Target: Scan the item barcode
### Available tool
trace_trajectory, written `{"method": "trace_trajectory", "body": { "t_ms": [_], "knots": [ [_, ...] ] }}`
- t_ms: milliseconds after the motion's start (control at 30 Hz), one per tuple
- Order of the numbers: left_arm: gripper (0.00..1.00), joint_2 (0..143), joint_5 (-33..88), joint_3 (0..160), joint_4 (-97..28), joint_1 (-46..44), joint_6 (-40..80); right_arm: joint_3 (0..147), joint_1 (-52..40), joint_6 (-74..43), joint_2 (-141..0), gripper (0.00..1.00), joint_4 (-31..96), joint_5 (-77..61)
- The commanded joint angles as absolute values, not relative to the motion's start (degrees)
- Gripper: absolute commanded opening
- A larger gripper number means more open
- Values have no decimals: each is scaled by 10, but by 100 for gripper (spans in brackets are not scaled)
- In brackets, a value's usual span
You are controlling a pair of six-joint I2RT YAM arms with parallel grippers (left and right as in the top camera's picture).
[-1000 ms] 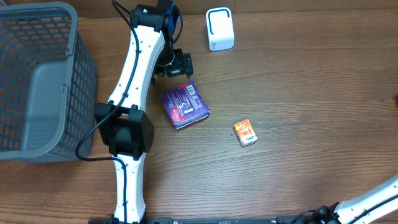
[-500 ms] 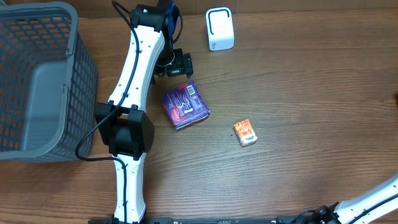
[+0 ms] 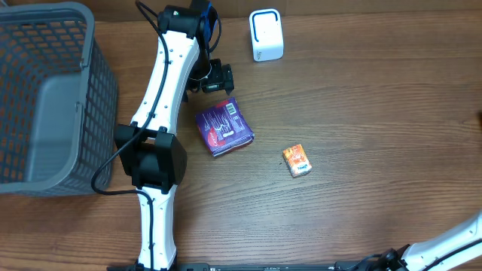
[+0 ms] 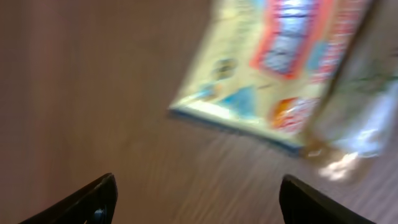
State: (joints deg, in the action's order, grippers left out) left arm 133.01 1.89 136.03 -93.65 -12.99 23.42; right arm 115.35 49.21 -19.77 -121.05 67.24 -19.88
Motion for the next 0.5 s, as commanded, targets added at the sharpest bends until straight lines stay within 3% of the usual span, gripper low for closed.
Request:
{"method": "trace_trajectory", "body": {
  "t_ms": [0,200,467],
  "knots": [
    [100,1330,24,1370,-938,-128,233,1175,450,-131,-1153,84,692,-337],
    [100,1330,24,1370,-938,-128,233,1149,297,30,-1152,86,819,-382],
    [100,1330,24,1370,-938,-128,233,1027,98,35,-1152,84,810,-298]
  ]
}}
